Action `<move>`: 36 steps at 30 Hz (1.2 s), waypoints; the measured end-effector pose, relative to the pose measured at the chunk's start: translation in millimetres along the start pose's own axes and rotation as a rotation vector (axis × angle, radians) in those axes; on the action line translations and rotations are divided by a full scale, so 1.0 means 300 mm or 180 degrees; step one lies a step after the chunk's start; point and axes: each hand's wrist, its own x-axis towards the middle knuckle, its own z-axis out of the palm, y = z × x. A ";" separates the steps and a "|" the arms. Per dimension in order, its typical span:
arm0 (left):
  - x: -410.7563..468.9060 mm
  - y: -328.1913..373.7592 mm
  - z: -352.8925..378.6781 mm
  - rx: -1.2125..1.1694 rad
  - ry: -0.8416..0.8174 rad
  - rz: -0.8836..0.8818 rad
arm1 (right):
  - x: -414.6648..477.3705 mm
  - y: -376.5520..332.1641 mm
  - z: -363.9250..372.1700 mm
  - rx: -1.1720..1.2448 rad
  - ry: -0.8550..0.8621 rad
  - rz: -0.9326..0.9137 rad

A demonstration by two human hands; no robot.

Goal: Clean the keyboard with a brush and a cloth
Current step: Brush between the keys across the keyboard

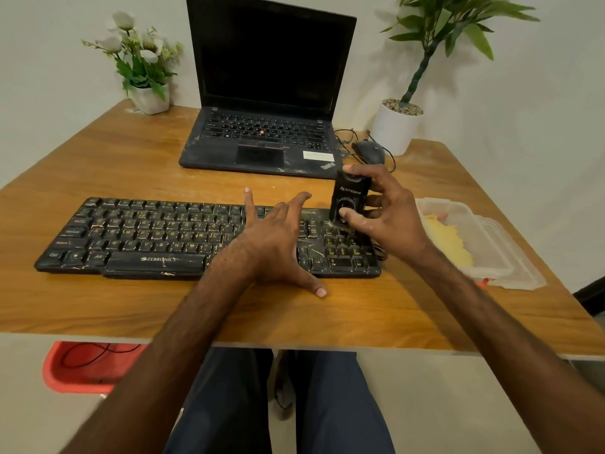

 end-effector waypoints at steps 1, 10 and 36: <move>0.000 0.000 0.000 0.0011 0.0004 -0.0003 | -0.005 -0.006 0.007 0.0055 -0.0007 0.0005; 0.000 -0.008 0.007 0.0031 0.0038 0.0034 | -0.001 -0.020 0.013 -0.0244 -0.0089 -0.0191; 0.013 -0.021 0.016 0.0084 0.0096 0.0104 | 0.014 -0.001 -0.008 -0.0345 0.0238 -0.0153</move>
